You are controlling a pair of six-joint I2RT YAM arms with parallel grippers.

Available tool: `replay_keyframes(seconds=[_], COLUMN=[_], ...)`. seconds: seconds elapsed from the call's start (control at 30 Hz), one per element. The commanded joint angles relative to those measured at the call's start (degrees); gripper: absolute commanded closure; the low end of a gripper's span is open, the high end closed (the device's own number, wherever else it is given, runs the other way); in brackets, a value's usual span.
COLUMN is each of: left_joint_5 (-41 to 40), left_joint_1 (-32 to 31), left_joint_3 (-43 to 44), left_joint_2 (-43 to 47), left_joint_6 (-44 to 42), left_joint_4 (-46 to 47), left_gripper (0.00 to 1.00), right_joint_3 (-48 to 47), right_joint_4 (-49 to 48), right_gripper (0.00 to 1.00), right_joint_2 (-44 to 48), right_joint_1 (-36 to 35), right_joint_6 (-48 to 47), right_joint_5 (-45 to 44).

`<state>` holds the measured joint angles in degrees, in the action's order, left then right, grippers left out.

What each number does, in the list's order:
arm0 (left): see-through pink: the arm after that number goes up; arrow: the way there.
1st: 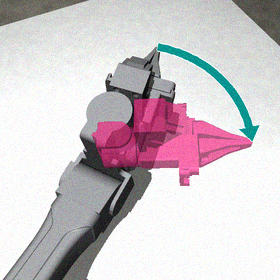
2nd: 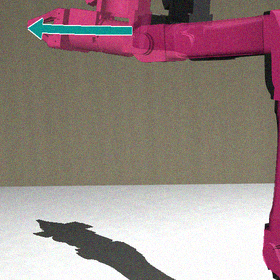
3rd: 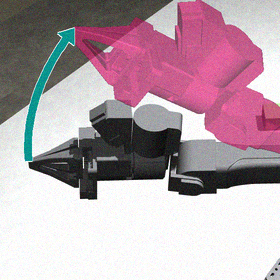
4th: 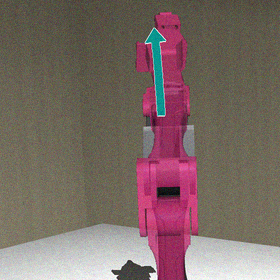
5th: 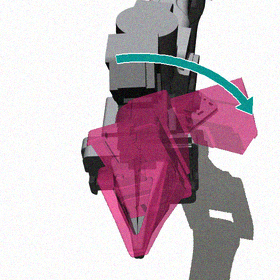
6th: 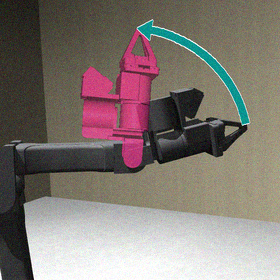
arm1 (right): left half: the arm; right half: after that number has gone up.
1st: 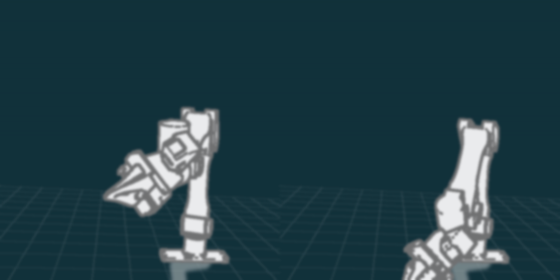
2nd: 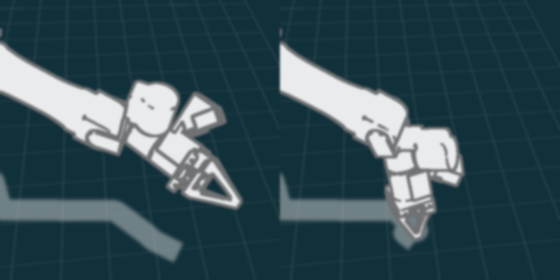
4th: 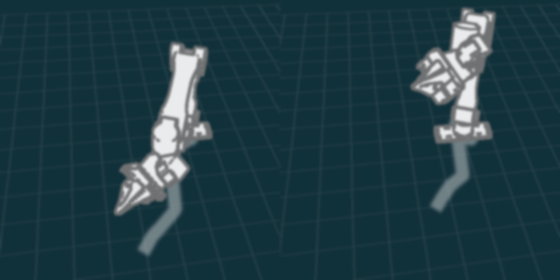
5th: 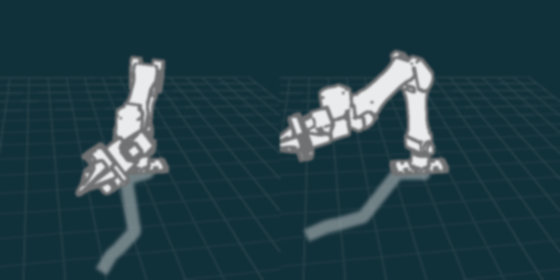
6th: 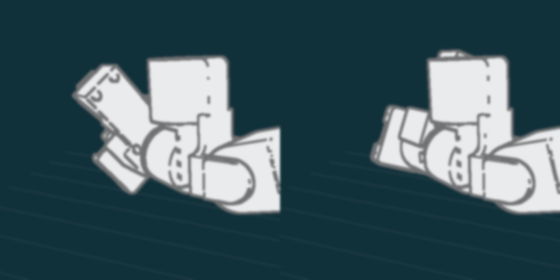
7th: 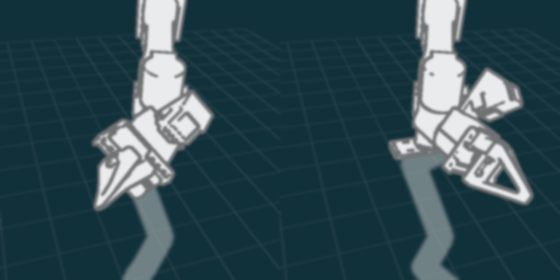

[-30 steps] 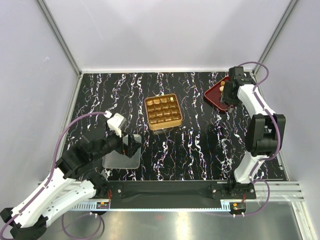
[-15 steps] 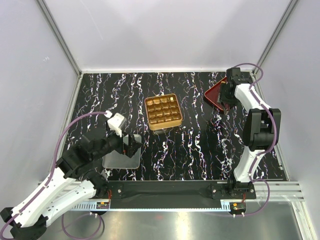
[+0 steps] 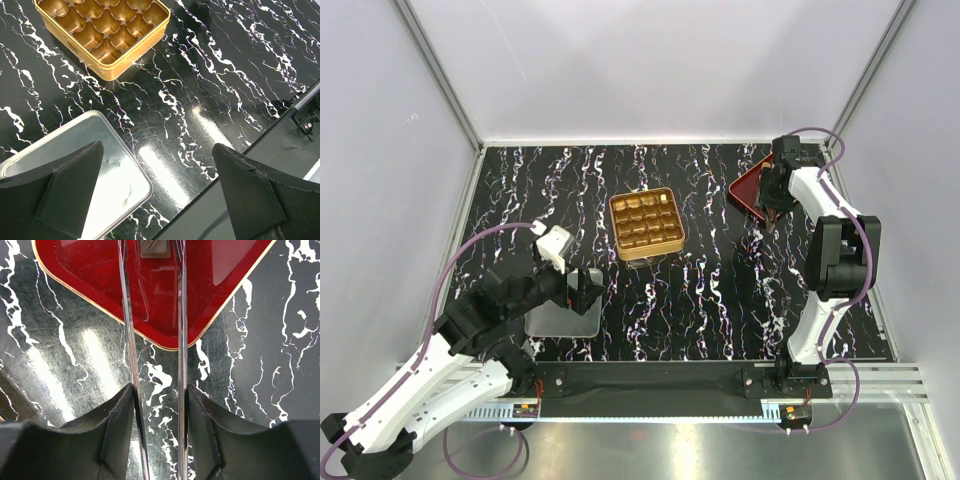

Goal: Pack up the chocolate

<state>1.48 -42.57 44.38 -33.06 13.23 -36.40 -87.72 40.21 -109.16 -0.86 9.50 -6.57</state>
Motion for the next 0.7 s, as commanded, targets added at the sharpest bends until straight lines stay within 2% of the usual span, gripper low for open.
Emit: replay_keyframes(seconds=[0.0, 0.23, 0.67], left_joint_5=[-0.6, -0.7, -0.7], left_joint_1=[-0.1, -0.1, -0.1], left_joint_3=[0.2, 0.3, 0.2], left_joint_2=[0.4, 0.9, 1.6], left_joint_6=[-1.3, -1.3, -1.2], left_joint_4=[2.0, 1.9, 2.0], left_gripper=[0.01, 0.01, 0.01], right_joint_3=[-2.5, -3.8, -4.8], right_joint_4=[1.3, 3.7, 6.4], right_gripper=[0.5, 0.51, 0.62], right_joint_2=[-0.5, -1.6, -0.6], right_joint_1=[-0.2, -0.9, -1.9], right_joint_6=[0.3, -0.4, -1.3], right_joint_5=[-1.2, -2.4, -4.0])
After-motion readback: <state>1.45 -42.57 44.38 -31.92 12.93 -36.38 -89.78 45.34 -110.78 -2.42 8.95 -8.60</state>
